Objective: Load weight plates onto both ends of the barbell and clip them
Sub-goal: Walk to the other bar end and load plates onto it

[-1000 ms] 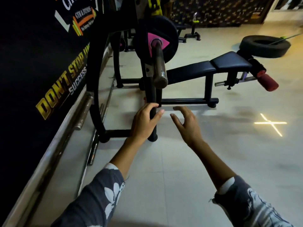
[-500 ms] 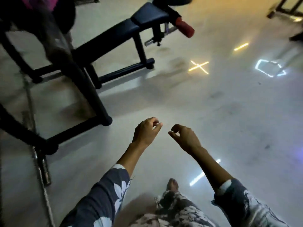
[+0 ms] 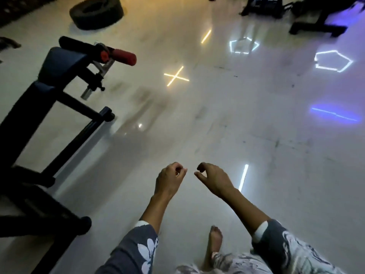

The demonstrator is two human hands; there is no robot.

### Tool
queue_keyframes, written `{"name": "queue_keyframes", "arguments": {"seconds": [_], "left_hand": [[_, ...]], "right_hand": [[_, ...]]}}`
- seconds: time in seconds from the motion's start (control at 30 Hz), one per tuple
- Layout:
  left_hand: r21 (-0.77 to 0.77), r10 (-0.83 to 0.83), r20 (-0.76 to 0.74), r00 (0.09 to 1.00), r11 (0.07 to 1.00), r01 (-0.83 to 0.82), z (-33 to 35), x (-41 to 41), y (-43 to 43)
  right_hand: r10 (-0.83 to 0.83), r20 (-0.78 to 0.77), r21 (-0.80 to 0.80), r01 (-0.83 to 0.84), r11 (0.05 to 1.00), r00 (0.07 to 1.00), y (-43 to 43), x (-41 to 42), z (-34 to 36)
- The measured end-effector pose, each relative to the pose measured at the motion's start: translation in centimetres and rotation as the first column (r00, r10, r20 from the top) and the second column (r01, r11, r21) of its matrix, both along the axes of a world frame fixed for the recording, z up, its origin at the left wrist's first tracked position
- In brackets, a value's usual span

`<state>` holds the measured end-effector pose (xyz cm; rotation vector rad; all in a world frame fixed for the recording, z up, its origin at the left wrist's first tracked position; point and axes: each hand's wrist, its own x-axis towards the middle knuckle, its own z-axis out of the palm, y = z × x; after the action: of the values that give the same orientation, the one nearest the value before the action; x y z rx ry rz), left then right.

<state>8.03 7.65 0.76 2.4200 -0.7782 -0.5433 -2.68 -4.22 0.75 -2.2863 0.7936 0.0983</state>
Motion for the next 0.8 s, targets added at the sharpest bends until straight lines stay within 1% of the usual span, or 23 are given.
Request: {"name": "queue_keyframes", "arguments": {"seconds": [0.1,0.23,0.33,0.47,0.63,0.8], "left_hand": [[0.021,-0.023,-0.009,1.0,1.0,0.023,0.1,3.3,-5.0],[0.031,-0.009,-0.023,1.0,0.999,0.009,-0.4,8.7,-9.9],[0.038,0.038,-0.013,0.999,0.999,-0.037,-1.2,13.9,-13.5],[0.034,0.087,-0.008,0.996,0.996,-0.087,-2.3,23.2,-19.1],[0.027,0.074,-0.045,0.996,0.997,-0.073,-1.3,35.5,-26.4],[0.015,0.06,-0.087,0.994,0.998,-0.059,-0.2,46.0,-34.5]], "right_hand": [[-0.058,-0.023,0.045,0.059,0.997,0.998,-5.3,2.3,0.1],[-0.018,-0.028,0.06,0.02,0.998,0.999,-10.5,7.8,-0.5],[0.008,-0.04,0.054,-0.005,0.999,0.999,-14.1,13.9,-1.5],[-0.014,-0.024,0.014,0.014,1.0,1.0,-19.0,24.5,-1.5],[0.034,-0.072,0.018,-0.032,0.999,0.997,-26.6,36.7,0.1],[-0.005,-0.025,0.031,0.006,1.0,1.0,-35.0,46.5,1.3]]}}
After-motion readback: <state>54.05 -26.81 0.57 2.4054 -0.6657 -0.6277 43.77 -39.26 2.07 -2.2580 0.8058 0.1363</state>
